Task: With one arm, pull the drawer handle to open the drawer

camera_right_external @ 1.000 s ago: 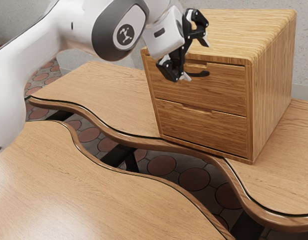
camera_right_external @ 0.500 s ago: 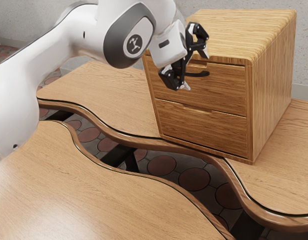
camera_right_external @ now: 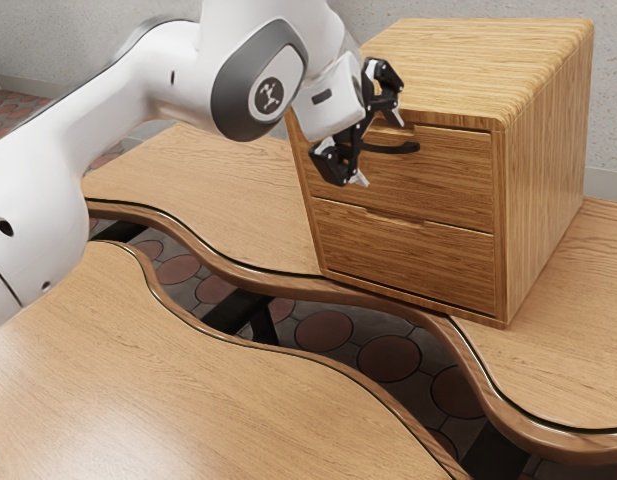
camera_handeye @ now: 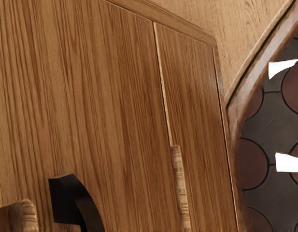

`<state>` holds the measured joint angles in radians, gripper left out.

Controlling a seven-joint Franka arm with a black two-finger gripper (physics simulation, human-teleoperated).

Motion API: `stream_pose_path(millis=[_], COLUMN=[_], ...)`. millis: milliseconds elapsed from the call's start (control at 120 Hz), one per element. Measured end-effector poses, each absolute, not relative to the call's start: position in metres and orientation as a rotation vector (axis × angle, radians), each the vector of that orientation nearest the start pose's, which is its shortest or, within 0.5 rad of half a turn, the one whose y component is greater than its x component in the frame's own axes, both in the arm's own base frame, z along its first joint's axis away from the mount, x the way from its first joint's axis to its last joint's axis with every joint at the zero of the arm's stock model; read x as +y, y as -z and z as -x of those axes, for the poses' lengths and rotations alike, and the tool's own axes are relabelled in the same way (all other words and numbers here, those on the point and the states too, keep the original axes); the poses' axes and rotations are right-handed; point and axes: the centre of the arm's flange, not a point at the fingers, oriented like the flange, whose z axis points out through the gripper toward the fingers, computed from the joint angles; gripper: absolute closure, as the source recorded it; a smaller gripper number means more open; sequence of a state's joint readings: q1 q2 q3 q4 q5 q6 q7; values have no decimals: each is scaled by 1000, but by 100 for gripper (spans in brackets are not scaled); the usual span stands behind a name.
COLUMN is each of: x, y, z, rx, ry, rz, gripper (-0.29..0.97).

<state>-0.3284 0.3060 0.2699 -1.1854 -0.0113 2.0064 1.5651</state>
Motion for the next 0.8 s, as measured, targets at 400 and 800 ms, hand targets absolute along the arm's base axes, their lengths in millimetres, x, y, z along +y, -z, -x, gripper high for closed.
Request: stream_pose_path(millis=[400, 800], x=[-75, -76], y=[-655, -669], z=[-673, -644], rx=[2014, 2038], ry=[384, 371], rz=[1821, 1794], gripper=[0, 1])
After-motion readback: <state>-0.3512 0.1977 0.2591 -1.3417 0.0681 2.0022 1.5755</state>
